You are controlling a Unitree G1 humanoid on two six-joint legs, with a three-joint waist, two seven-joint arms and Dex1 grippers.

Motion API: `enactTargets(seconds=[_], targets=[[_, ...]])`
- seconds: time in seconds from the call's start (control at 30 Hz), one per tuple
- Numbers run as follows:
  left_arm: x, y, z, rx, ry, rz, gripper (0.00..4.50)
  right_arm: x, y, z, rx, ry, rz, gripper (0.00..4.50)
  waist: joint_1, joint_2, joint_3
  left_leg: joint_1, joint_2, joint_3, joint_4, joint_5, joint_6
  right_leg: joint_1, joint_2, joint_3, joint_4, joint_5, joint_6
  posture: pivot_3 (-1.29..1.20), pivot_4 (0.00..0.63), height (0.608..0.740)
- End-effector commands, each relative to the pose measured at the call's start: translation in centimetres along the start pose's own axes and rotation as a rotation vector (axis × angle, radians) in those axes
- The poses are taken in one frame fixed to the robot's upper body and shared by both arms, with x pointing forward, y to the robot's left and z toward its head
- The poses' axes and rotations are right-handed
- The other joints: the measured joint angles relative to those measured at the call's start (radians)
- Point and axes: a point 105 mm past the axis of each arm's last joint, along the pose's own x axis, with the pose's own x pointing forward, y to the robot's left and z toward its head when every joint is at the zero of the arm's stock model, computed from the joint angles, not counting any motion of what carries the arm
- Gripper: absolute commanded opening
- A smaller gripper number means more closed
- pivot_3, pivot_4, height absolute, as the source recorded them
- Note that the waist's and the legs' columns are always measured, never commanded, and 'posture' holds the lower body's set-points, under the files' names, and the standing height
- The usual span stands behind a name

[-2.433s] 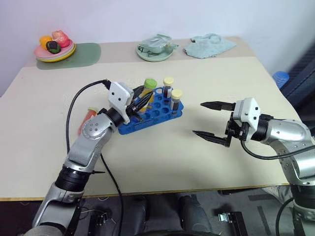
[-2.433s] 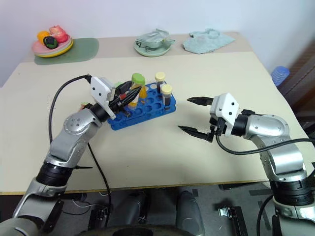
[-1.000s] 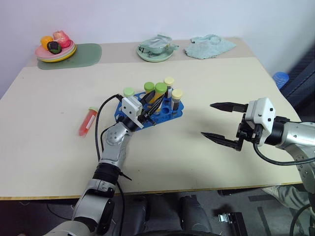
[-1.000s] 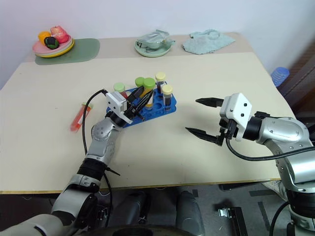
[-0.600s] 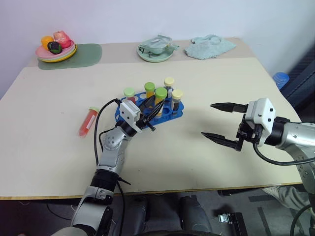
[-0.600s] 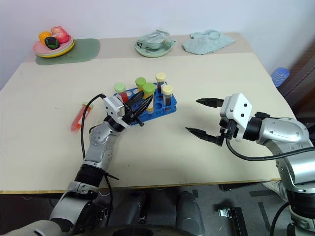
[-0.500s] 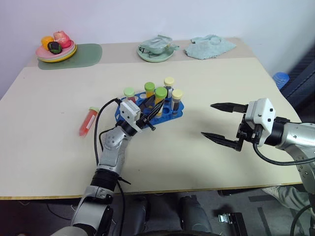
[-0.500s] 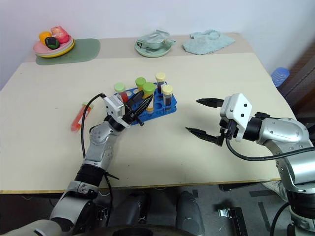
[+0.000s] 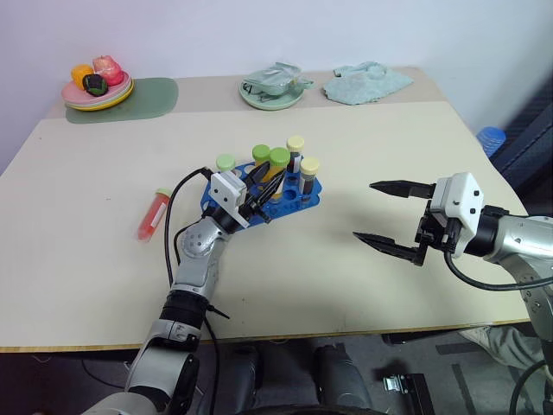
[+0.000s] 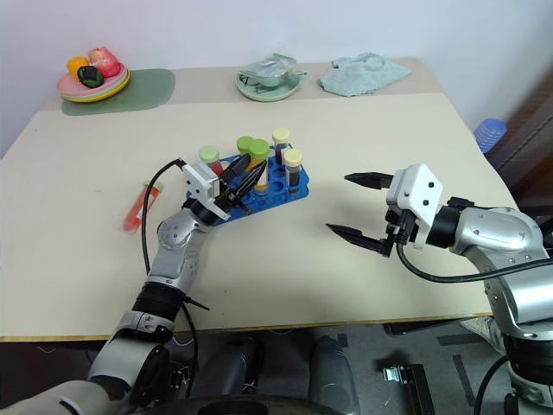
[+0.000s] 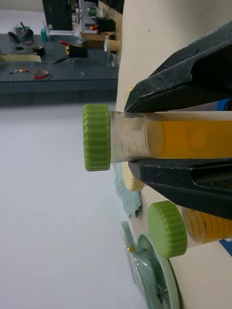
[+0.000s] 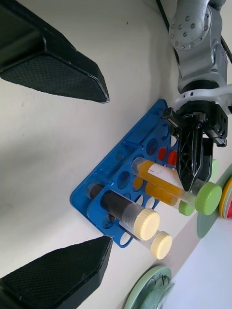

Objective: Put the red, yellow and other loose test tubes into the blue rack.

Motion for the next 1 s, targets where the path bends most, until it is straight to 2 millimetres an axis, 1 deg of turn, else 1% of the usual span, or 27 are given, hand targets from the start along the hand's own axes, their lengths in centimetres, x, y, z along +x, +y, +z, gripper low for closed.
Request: enactTargets(seconds=[0.03,0.3,0.43,0.67,0.87,0.93,1.0], targets=[[-1.3,-0.7,-2.2,-0.037,0.099,-0.016,0.78,-0.5,-0.1,1.2,-0.047,-0.022,-0.017,4.50,0.000,0.000,0.000,0.000,0.000,0.000,0.000,0.000,0.000,0.000,0.000,0.000,0.000,0.000,0.000,0.00,0.150,0.740],[-1.2,-0.7,-2.2,-0.039,0.102,-0.021,0.78,-1.0,-0.1,0.8,-0.033,-0.001,-0.024,4.50,0.001,0.000,0.000,0.000,0.000,0.000,0.000,0.000,0.000,0.001,0.000,0.000,0.000,0.000,0.000,0.00,0.150,0.740],[-1.2,-1.0,-2.3,-0.045,0.101,-0.039,0.78,-1.4,-0.1,0.5,-0.011,0.022,-0.028,4.50,0.001,0.000,0.000,0.000,0.000,0.000,0.000,0.000,0.000,0.001,0.000,0.000,0.000,0.000,0.000,0.00,0.150,0.740],[-1.1,-1.2,-2.4,-0.051,0.107,-0.048,0.78,-1.9,0.0,0.5,0.031,0.033,-0.039,4.50,0.001,-0.001,0.000,0.000,0.000,0.000,0.000,0.000,0.000,0.000,0.000,0.000,0.000,0.000,0.000,0.00,0.150,0.740],[-1.1,-1.1,-2.5,-0.046,0.107,-0.046,0.78,-1.8,0.1,0.6,0.033,0.028,-0.041,4.50,0.001,-0.001,0.000,0.000,0.000,0.000,0.000,0.000,0.000,0.000,0.000,0.000,0.000,0.000,0.000,0.00,0.150,0.740],[-1.2,-1.1,-2.2,-0.076,0.086,-0.047,0.78,-1.7,0.2,0.7,0.035,0.024,-0.040,4.50,0.001,-0.001,0.000,0.000,0.000,0.000,0.000,0.000,0.000,0.000,0.000,0.000,0.000,0.000,0.000,0.00,0.150,0.740],[-1.2,-1.0,-1.7,-0.088,0.057,-0.041,1.80,-1.7,0.2,0.6,0.036,0.021,-0.039,4.50,0.000,-0.001,0.000,0.000,0.000,0.000,0.000,0.000,0.000,0.000,0.000,0.000,0.000,0.000,0.000,0.00,0.150,0.740]])
